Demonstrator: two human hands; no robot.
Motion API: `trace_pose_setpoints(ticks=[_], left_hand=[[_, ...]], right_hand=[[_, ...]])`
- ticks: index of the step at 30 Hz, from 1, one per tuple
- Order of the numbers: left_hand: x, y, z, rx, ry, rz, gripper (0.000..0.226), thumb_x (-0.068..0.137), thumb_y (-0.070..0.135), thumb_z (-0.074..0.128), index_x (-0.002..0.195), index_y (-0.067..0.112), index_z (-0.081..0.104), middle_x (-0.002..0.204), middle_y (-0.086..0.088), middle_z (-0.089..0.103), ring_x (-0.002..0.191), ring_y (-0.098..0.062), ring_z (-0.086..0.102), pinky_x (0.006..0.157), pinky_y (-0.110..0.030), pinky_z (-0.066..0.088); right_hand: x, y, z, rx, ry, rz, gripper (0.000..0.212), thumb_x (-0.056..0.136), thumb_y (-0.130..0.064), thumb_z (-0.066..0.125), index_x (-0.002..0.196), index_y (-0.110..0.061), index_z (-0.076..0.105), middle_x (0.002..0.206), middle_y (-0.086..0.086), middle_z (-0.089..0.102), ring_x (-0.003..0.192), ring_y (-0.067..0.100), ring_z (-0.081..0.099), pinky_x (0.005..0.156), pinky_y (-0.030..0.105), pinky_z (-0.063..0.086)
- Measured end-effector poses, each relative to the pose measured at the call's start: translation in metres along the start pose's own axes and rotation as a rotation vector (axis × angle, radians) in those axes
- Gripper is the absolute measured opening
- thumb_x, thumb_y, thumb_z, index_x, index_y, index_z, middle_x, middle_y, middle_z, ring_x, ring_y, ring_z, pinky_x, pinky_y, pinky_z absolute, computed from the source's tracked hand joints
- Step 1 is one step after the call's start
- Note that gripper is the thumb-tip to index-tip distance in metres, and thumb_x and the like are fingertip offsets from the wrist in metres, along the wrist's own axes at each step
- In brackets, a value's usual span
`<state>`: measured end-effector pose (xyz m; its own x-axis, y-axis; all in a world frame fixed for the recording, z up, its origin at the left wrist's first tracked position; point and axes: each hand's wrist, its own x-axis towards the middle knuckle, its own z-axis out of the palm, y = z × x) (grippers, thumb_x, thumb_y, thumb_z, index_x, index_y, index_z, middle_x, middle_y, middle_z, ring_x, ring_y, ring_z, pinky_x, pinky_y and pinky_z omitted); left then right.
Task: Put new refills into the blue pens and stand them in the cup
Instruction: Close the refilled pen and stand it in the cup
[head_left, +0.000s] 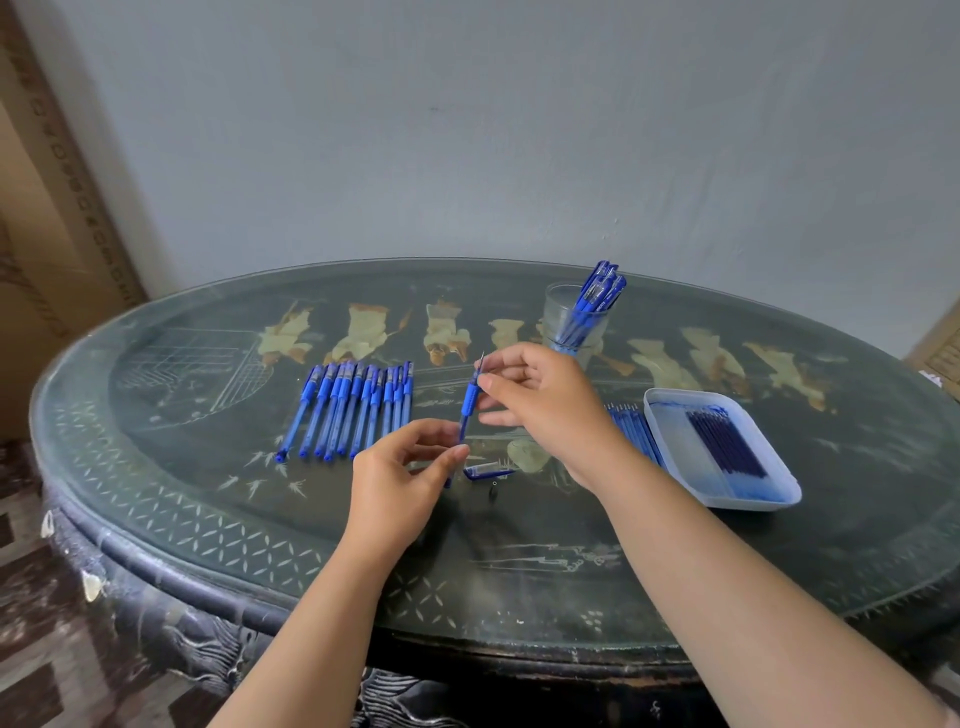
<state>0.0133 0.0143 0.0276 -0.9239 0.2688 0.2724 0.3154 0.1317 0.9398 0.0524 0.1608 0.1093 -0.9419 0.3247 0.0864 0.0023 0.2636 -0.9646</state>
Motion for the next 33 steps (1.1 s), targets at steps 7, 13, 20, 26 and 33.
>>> trace_pose_setpoints(ticks=[7,13,20,26,33], left_hand=[[0.0,0.0,-0.001,-0.02,-0.008,-0.006,0.018,0.08,0.013,0.078,0.091,0.027,0.072,0.085,0.015,0.073,0.078,0.0,0.068,0.071,-0.008,0.05],[-0.001,0.001,-0.002,-0.001,-0.021,0.01,0.021,0.08,0.015,0.078,0.092,0.03,0.07,0.086,0.015,0.072,0.08,0.003,0.067,0.073,-0.008,0.05],[0.0,-0.001,-0.001,-0.001,-0.02,0.023,0.023,0.08,0.013,0.078,0.091,0.031,0.071,0.084,0.018,0.073,0.079,0.001,0.068,0.073,-0.009,0.05],[0.002,-0.005,0.0,0.003,-0.034,0.021,0.02,0.08,0.013,0.078,0.091,0.029,0.072,0.083,0.018,0.073,0.079,0.0,0.069,0.073,-0.009,0.05],[0.001,-0.002,0.0,0.042,-0.054,0.042,0.022,0.08,0.013,0.078,0.09,0.032,0.07,0.086,0.016,0.073,0.079,0.002,0.068,0.074,-0.008,0.05]], right_hand=[[-0.015,0.03,-0.02,-0.237,0.054,0.088,0.011,0.09,-0.011,0.065,0.093,-0.02,0.069,0.083,-0.002,0.07,0.077,0.014,0.07,0.076,0.036,0.061],[-0.031,0.058,-0.012,-0.59,-0.106,0.114,0.018,0.08,-0.031,0.079,0.095,-0.027,0.069,0.087,-0.01,0.066,0.075,0.003,0.06,0.071,0.02,0.05],[-0.027,0.062,0.0,-0.59,-0.02,0.033,0.004,0.085,-0.027,0.073,0.085,-0.026,0.07,0.08,-0.011,0.066,0.074,0.002,0.06,0.068,0.018,0.05],[-0.01,0.006,-0.016,0.071,0.109,0.019,0.008,0.093,-0.012,0.064,0.092,-0.019,0.068,0.091,0.0,0.074,0.085,0.012,0.072,0.075,0.028,0.06],[0.002,-0.018,-0.019,-0.095,0.017,-0.061,0.011,0.093,-0.009,0.064,0.09,-0.019,0.068,0.091,0.004,0.073,0.083,0.013,0.073,0.075,0.03,0.061]])
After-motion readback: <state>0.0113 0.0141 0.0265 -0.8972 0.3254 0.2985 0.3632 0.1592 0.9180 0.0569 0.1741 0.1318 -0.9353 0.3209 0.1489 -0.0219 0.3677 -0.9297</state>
